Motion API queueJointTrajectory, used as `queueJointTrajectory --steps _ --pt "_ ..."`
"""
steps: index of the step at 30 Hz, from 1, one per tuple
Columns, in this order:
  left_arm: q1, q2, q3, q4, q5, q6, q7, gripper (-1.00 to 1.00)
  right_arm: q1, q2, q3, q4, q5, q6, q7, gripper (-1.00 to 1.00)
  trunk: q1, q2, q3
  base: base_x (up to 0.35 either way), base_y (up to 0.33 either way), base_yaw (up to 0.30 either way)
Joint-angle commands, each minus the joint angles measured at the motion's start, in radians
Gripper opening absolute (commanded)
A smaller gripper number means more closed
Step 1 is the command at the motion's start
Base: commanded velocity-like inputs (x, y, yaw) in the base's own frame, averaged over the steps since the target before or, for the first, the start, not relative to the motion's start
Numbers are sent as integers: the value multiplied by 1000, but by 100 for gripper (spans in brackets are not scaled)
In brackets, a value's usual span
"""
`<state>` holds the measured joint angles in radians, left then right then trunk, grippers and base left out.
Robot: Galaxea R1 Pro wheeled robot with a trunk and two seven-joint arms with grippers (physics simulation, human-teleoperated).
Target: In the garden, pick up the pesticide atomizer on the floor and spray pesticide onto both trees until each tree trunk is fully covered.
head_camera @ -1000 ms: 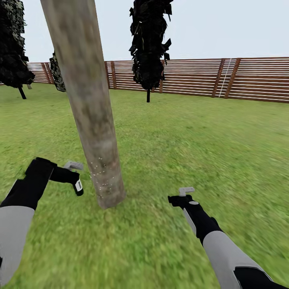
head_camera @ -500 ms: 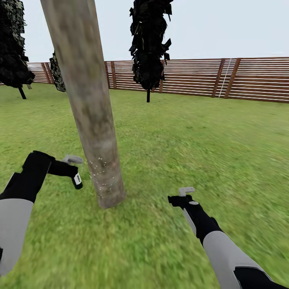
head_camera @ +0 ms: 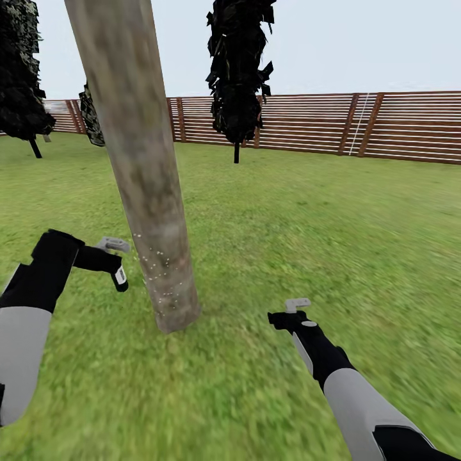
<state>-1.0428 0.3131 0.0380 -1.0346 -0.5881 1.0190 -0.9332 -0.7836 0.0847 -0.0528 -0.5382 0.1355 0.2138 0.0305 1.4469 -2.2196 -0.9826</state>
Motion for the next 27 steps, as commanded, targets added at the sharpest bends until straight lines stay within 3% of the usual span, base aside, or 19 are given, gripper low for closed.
queueJointTrajectory --steps 1,4,10,12,14,17,22,23,25,27 --pt "2 -1 1 -1 -15 4 -10 -100 0 1 -6 -2 10 6 3 100 0 0 -1 0 0 0" --pt "37 -2 2 -2 -35 2 -9 -100 0 1 -6 -3 10 6 3 100 0 0 -1 0 0 0" --pt "116 -13 5 12 -39 -1 6 -100 0 1 -5 -3 10 6 3 100 0 0 -1 0 0 0" --pt "129 -18 5 58 -40 -2 26 -100 0 1 -5 -3 10 6 3 100 0 0 -1 0 0 0" --pt "140 -25 7 146 -39 -8 91 -100 0 1 -5 -3 10 7 5 100 0 0 -1 0 0 0" --pt "143 -43 12 214 -36 -13 141 -100 0 1 -5 -3 10 7 6 100 0 0 -1 0 0 0" --pt "196 -114 20 252 -32 -55 244 -100 0 3 -4 -2 9 7 9 100 0 0 -1 0 0 0" --pt "212 -134 34 253 -31 -89 289 -100 0 3 -4 -2 9 7 9 100 0 0 -1 0 0 0" --pt "227 -157 102 254 -29 -112 354 -100 0 3 -4 -2 9 8 9 100 0 0 -1 0 0 0" --pt "241 -186 243 261 -16 -130 410 -100 0 3 -4 -3 9 7 9 100 0 0 -1 0 0 2"
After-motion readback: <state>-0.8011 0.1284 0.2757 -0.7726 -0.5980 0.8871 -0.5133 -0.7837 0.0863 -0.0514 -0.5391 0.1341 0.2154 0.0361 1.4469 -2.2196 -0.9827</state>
